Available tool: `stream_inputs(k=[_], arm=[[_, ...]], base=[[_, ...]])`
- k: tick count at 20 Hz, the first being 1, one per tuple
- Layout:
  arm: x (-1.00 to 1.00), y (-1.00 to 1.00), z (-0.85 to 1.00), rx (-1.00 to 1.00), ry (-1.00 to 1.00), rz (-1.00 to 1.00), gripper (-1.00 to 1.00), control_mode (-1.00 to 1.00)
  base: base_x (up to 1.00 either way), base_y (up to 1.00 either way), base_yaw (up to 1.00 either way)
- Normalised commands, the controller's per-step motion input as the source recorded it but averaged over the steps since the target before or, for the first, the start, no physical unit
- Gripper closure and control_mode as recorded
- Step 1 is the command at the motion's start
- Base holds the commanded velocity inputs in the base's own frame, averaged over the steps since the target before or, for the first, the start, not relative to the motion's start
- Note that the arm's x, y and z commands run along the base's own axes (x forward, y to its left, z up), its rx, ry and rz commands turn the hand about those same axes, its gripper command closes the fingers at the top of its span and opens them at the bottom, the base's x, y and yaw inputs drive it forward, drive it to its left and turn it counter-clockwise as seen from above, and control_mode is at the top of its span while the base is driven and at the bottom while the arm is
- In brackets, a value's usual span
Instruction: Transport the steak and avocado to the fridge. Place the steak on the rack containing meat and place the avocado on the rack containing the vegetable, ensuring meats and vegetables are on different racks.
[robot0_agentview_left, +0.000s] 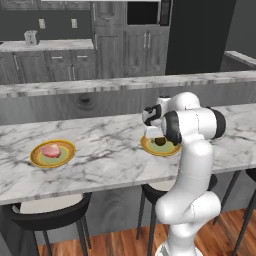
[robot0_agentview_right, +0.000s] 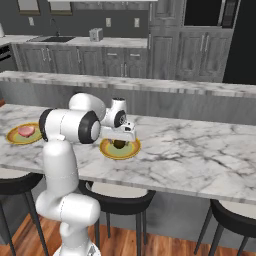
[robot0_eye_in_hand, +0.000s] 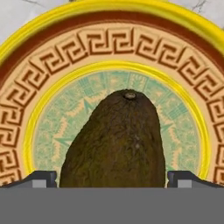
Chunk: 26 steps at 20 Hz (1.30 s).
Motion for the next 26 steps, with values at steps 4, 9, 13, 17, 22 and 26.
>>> stream_inputs(k=[4,9,13,17,22,26], arm=[[0.01,0.0,-0.28,0.0,0.01,0.0,1.0,-1.0],[-0.03,0.0,-0.13,0.0,0.01,0.0,1.0,-1.0],[-0.35,0.0,0.07,0.01,0.03,-0.01,1.0,-1.0],[-0.81,0.0,0.7,0.05,-0.01,0.0,1.0,-1.0],[-1.0,0.0,0.76,0.05,-0.06,0.0,1.0,-1.0],[-0.82,0.0,0.85,0.04,0.01,0.0,1.0,-1.0]], base=[[0.0,0.0,0.0],[0.0,0.0,0.0],[0.0,0.0,0.0],[0.0,0.0,0.0],[0.0,0.0,0.0],[0.0,0.0,0.0]])
